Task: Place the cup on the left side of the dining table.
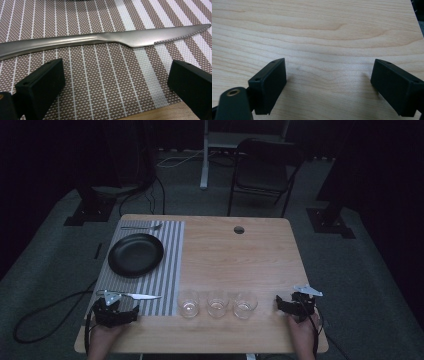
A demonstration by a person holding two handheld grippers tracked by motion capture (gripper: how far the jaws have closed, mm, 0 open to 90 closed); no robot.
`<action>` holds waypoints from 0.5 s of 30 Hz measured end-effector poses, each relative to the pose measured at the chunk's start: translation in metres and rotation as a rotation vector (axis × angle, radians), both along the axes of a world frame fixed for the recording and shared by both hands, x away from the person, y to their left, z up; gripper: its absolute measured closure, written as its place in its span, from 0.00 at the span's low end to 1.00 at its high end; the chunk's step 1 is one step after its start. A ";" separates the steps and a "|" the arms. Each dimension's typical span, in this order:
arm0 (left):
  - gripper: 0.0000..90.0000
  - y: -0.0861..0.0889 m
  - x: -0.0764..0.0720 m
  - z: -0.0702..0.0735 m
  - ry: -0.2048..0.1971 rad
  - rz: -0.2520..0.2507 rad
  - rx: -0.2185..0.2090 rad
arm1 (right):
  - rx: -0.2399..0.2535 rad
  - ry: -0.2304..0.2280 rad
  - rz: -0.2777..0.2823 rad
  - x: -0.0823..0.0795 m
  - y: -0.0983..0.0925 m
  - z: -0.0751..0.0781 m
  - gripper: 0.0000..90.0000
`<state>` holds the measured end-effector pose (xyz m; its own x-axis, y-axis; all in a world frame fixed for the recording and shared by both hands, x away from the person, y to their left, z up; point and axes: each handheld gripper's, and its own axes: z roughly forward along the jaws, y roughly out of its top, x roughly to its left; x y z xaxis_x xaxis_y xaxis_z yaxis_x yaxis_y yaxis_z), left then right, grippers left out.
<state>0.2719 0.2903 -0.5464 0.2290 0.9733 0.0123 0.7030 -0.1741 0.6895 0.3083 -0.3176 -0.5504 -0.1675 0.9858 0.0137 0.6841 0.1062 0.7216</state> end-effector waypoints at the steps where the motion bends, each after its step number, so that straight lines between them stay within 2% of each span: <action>1: 0.02 0.000 0.000 0.000 0.000 0.000 0.000 | 0.000 0.000 0.000 0.000 0.000 0.000 0.14; 13: 0.02 0.000 0.000 0.000 0.002 -0.003 0.003 | 0.000 0.000 0.000 0.000 0.000 0.000 0.14; 15: 0.02 0.001 -0.001 0.000 -0.006 -0.016 0.003 | 0.000 0.000 0.000 0.000 0.000 0.000 0.14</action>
<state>0.2712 0.2909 -0.5462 0.2446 0.9695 0.0171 0.6959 -0.1878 0.6932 0.3082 -0.3176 -0.5504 -0.1674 0.9858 0.0136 0.6844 0.1063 0.7214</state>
